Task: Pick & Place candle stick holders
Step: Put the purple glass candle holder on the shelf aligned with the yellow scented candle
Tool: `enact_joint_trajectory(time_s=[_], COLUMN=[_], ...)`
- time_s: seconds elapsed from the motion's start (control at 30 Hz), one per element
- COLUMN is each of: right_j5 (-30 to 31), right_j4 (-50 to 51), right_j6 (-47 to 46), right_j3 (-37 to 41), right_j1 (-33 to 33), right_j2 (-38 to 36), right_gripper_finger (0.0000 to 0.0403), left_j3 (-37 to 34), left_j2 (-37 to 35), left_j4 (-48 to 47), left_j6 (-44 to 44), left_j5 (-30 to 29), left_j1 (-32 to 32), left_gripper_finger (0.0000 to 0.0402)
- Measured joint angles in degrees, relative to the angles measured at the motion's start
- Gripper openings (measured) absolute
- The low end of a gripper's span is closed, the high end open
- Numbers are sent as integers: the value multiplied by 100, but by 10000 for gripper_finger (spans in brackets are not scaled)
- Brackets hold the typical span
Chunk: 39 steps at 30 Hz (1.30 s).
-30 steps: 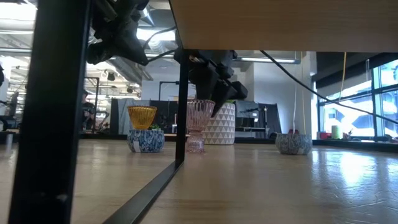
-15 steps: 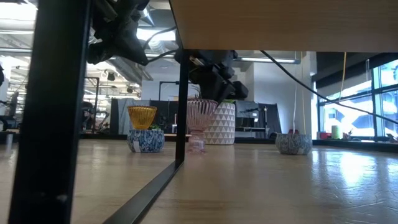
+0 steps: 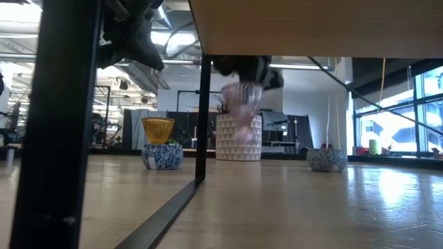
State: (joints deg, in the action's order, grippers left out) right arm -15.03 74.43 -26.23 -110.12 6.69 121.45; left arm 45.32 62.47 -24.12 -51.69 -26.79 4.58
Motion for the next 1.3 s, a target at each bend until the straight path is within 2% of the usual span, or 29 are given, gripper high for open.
enact_joint_trajectory(time_s=[0.13, 0.27, 0.43, 0.57, 0.77, 0.83, 0.93, 1.0, 1.13, 1.3], right_j5=[88, 558, 618, 740, 862, 860, 860, 860, 801, 355], right_j4=[627, 1543, 1585, 1578, 1561, 1561, 1562, 1556, 1554, 1554], right_j6=[319, 601, 584, 231, -136, -188, -257, -315, -548, -921], right_j3=[-830, -1818, -2372, -2351, -2353, -2343, -2349, -2321, -2108, -1684], right_j1=[-49, -183, -376, -528, -799, -940, -1134, -1244, -1441, -1810], right_j2=[-67, -130, -600, -1022, -1264, -1232, -1216, -1190, -1217, -1298], right_gripper_finger=[27, 27, 26, 26, 26, 26, 26, 26, 26, 26], left_j3=[0, 0, 0, 0, 0, -4, -4, -4, -4, -4], left_j2=[-6, -6, -6, -6, -6, -2, -1, -1, -1, 20], left_j4=[7, 11, 14, 0, 64, 450, 1446, 1880, 1987, 1808], left_j6=[-18, -22, -46, -92, -54, 432, 1427, 1742, 1738, 1636], left_j5=[-24, -30, -67, -67, 15, 237, 959, 1317, 1265, 1170], left_j1=[0, 49, 98, 103, 101, 121, 286, 365, 401, 402], left_gripper_finger=[3, 2, 2, 3, 2, 3, 3, 2, 3, 2])
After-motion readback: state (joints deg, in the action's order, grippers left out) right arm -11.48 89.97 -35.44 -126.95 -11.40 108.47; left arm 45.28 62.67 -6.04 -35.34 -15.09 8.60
